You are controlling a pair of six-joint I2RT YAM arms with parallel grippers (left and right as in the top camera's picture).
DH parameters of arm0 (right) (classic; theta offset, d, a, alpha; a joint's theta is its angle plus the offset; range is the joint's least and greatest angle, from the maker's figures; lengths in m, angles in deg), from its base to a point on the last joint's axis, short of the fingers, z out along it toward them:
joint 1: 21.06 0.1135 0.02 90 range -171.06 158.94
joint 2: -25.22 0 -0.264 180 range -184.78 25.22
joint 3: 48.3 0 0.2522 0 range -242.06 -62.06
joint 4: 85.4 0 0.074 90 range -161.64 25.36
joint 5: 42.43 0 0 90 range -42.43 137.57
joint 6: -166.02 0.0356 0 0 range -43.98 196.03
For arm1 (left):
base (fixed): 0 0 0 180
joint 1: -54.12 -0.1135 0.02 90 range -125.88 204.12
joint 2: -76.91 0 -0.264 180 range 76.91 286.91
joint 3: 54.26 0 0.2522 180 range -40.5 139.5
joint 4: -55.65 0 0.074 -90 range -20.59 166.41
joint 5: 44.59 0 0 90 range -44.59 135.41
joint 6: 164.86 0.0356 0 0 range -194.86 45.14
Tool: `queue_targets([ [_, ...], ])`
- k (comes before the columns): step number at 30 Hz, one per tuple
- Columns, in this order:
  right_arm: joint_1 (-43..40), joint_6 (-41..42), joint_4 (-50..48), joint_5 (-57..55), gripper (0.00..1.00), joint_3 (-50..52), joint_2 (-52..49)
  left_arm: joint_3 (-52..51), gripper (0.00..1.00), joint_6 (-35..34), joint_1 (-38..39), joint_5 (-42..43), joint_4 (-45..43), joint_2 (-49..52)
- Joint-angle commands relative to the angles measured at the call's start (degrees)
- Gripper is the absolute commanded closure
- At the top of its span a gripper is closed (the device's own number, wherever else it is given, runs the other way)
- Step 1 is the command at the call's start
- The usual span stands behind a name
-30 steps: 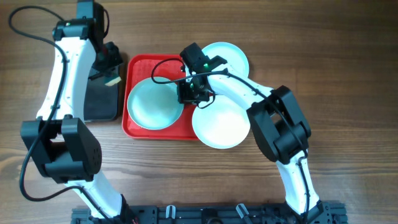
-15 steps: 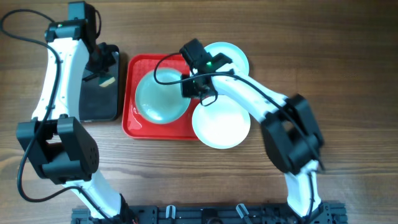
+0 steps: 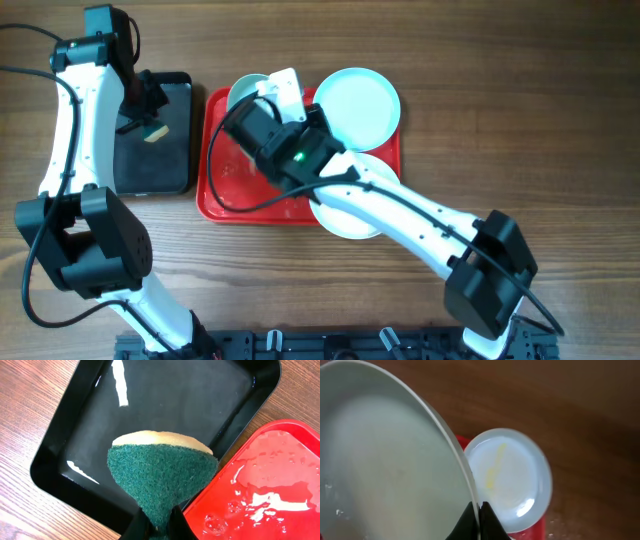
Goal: Clean dirty plates on tray and stack at the side
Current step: 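Lift the pale plate with the right gripper and place it right of the tray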
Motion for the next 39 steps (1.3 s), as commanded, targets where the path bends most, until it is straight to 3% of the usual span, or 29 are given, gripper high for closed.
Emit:
queue_targets([
  [1, 1.7, -7.8, -1.5, -13.0, 0.96, -0.2, -0.6, -0.5, 0.96, 0.3, -0.3, -0.9, -0.2, -0.8],
  [5, 3.8, -11.8, -4.1, -26.2, 0.96, -0.2, -0.6, -0.5, 0.96, 0.3, -0.3, -0.8, -0.2, -0.8],
  [11, 6.6, -25.4, -15.6, -38.3, 0.95, -0.2, -0.6, -0.5, 0.96, 0.3, -0.3, -0.5, -0.5, -0.8],
  [14, 6.8, -29.8, -20.5, -39.1, 0.96, -0.2, -0.6, -0.5, 0.96, 0.3, -0.3, -0.5, -0.5, -0.8],
  [21, 6.8, -29.7, -22.0, -36.1, 0.96, -0.1, -0.6, -0.5, 0.96, 0.3, -0.3, -0.5, -0.5, -0.8],
  [25, 6.8, -24.7, -18.7, -28.6, 0.96, 0.3, -0.6, -0.5, 0.96, 0.3, -0.3, 0.8, -0.5, -0.8],
  [33, 4.2, -6.2, -1.8, 2.3, 0.96, 0.2, -0.4, -0.5, 0.96, 0.3, -0.2, 2.3, -0.5, -0.7],
  [39, -4.6, -4.1, 2.0, 26.2, 0.96, 0.2, 5.1, -0.5, 0.96, 0.3, -0.1, 5.8, -0.5, -0.7],
])
